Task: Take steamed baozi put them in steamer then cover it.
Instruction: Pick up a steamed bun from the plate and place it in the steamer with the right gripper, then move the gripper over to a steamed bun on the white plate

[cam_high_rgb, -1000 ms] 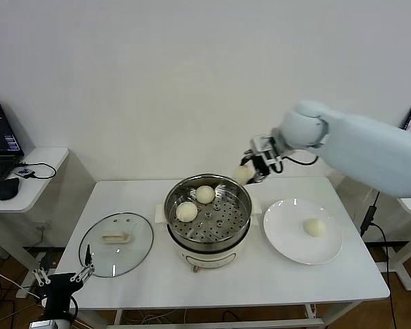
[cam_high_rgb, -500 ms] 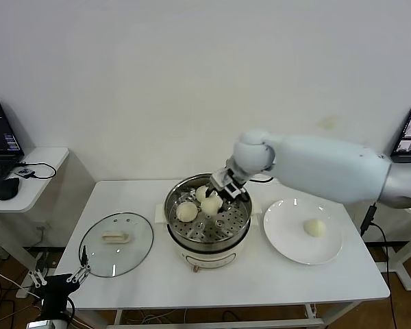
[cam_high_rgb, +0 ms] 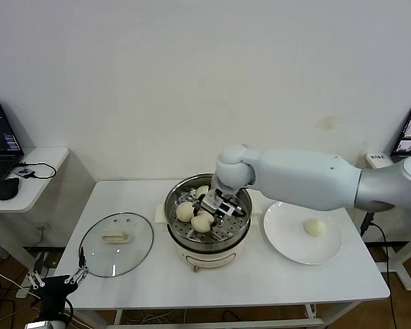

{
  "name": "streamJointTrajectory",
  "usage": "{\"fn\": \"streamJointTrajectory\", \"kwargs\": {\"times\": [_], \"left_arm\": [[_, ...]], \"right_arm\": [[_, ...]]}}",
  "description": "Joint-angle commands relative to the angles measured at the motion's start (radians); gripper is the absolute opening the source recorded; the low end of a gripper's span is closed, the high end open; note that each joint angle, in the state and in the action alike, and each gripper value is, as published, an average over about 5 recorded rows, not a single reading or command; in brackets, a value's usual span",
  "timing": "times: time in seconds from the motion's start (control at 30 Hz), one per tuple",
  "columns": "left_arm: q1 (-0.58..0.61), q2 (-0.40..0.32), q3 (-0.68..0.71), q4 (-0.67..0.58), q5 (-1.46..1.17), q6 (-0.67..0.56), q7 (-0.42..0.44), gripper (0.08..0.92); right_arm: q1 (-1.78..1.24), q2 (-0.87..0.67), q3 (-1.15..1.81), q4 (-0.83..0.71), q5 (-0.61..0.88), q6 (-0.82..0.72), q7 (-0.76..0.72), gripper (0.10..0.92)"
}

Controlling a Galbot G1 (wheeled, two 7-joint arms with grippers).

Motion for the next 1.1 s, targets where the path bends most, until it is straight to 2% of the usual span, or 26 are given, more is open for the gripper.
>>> {"fn": "streamJointTrajectory", "kwargs": {"times": [0.03,0.23,0.47,0.57,0.7,0.93,1.1], "left_arm": [[0.002,-0.003,0.003,-0.002,0.002,0.000,0.000,0.823],[0.003,-0.006,0.006,-0.004,0.005,0.000,-0.001,0.823],[0.010,-0.006,0.004,-0.014,0.006,0.000,0.000,0.823],[0.012,-0.003,-0.001,-0.015,0.004,-0.001,0.000,0.823],[0.014,0.000,-0.003,-0.017,0.004,-0.001,-0.001,0.823],[0.020,0.010,-0.008,-0.024,0.004,-0.001,0.000,0.823],[0.020,0.014,-0.002,-0.031,0.006,0.001,0.001,0.823]], "right_arm": [[-0.009,-0.002,-0.009,0.015,-0.041,0.068,-0.008,0.585],[-0.016,-0.029,-0.006,0.039,-0.049,0.071,-0.001,0.606],[0.003,-0.062,0.020,0.043,-0.058,0.079,0.016,0.779],[0.028,-0.085,0.043,0.043,-0.040,0.070,0.017,0.816],[0.076,-0.140,0.068,0.045,0.013,0.006,-0.002,0.822],[0.118,-0.305,0.124,0.060,0.118,-0.232,-0.041,0.823],[0.067,-0.461,0.183,0.077,0.108,-0.337,-0.042,0.823]]}}
